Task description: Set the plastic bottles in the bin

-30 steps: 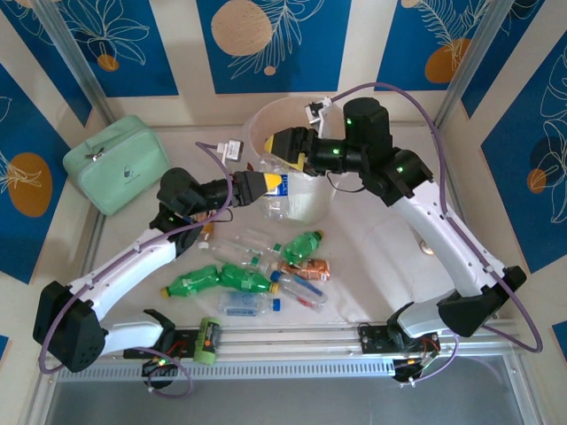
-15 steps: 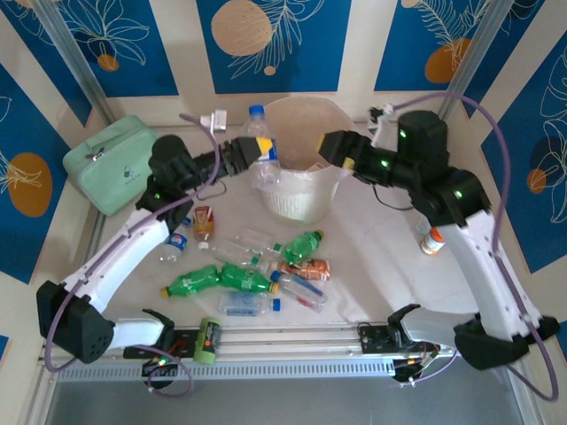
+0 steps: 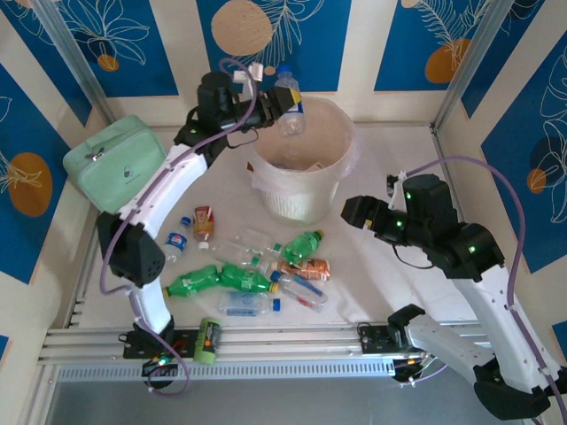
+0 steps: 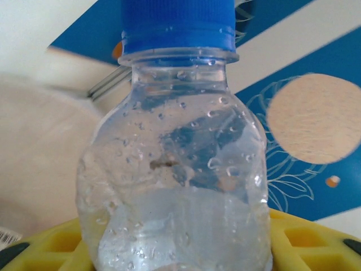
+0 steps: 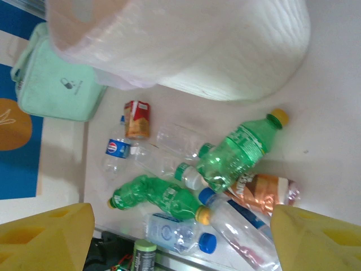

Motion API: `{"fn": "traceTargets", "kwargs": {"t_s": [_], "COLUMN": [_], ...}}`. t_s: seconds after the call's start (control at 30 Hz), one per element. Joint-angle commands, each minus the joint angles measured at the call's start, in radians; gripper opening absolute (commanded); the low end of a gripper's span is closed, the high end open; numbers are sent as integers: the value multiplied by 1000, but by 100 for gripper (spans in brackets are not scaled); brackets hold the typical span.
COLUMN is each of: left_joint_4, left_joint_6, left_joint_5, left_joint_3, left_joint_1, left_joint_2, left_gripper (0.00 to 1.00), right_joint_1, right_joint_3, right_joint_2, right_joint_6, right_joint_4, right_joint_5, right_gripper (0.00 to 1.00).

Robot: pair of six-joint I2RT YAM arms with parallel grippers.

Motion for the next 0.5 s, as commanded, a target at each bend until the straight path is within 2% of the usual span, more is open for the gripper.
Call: {"fn": "traceTargets", "kwargs": {"t_s": [0.0,0.1,0.27,0.47], "left_joint_4": [-53,-173,-213,-313], "left_joint_6": [-7,67,84,171], "left_joint_5": [-14,-55,-74,-170], "left_joint_3": [67,136,149,151], "left_joint_1": [-15,-32,-41,-41], "left_joint_2": [31,60,71,-18], "left_gripper": [55,65,83,86], "right_joint_1": [0,0,1,7], "right_joint_3": [-17,-31,-42,-13], "right_joint_2": [-25,-25,-24,-13], "right_joint_6": [15,13,14,1], "right_joint_4": [-31,-32,-32,-25], "right_joint_5": [28,29,29,14], "right_gripper": [82,82,82,82]}}
